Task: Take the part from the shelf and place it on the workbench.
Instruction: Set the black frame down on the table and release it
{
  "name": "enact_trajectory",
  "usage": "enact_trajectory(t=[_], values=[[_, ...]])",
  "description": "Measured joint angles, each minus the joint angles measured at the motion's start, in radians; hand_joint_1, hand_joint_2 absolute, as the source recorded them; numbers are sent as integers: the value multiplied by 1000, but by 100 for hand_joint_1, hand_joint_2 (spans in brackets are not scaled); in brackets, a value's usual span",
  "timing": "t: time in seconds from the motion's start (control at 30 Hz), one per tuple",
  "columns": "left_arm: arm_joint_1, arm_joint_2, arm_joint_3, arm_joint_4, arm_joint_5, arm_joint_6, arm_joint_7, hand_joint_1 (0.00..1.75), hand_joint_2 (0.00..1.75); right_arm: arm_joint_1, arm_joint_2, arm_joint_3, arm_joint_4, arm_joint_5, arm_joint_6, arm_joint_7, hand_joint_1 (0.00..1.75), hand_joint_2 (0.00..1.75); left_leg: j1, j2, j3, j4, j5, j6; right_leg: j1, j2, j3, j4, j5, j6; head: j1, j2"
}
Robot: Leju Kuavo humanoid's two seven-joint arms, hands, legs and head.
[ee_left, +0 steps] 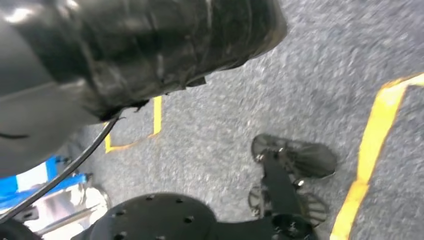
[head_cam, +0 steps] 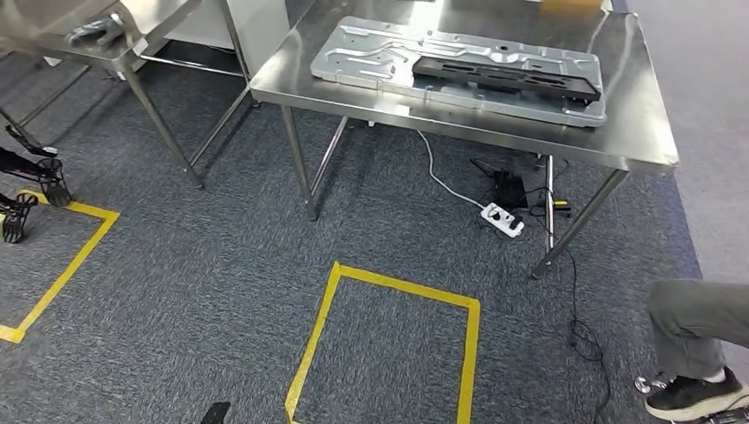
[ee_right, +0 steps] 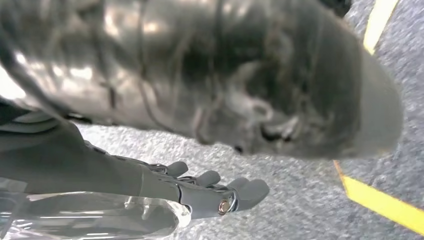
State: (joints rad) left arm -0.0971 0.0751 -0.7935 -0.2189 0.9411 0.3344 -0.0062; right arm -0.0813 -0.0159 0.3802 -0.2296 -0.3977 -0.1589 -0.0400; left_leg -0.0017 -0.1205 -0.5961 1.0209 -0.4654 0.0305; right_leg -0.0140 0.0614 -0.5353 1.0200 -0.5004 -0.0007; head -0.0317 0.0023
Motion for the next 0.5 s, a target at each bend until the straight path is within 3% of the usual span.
enact_trajectory(t=[0.07,0.13,0.2,0.23,0.27,0.3,0.37,0.43,0.5], values=[[4,-1,-8,0,-12,-3,11,0,0,-1,-1,0,0,-13,-3,2,0,0,-2,31,-15,27,-18,-10,-7,-24,5,-11,6,-8,-5,0],[2,-5,-17,0,-25,-6,17,0,0,1,-3,0,1,-26,-8,2,0,0,1,85,-63,125,-72,-22,-10,-52,8,-16,9,-14,-12,0],[-2,-8,-28,0,-36,-9,21,0,0,2,-3,0,3,-35,-14,-2,0,0,10,107,-121,242,-118,-32,-8,-81,8,-16,7,-14,-16,0],[-1,-8,-33,0,-41,-10,23,0,0,3,-3,0,3,-37,-17,-4,0,0,15,111,-132,264,-117,-37,-9,-94,9,-16,6,-13,-16,0],[0,-8,-38,0,-45,-11,24,0,0,2,-3,0,3,-39,-22,-5,0,0,18,115,-123,247,-98,-40,-10,-107,11,-15,4,-11,-16,0],[1,-8,-42,0,-51,-11,25,0,0,2,-2,0,3,-42,-27,-5,0,0,20,124,-95,195,-65,-43,-12,-119,14,-15,1,-7,-16,0],[-2,-8,-54,0,-73,-12,21,0,0,1,-1,0,4,-51,-44,0,0,0,17,166,-27,61,-14,-43,-11,-141,21,-14,-6,5,-17,0],[-7,-8,-64,0,-90,-11,17,0,0,1,0,0,4,-60,-59,6,0,0,8,200,5,1,-6,-40,-6,-153,25,-13,-12,13,-19,0],[-8,-8,-67,0,-95,-10,16,0,0,1,0,0,4,-61,-63,8,0,0,5,200,6,-1,-7,-37,-5,-156,24,-12,-13,15,-19,0]])
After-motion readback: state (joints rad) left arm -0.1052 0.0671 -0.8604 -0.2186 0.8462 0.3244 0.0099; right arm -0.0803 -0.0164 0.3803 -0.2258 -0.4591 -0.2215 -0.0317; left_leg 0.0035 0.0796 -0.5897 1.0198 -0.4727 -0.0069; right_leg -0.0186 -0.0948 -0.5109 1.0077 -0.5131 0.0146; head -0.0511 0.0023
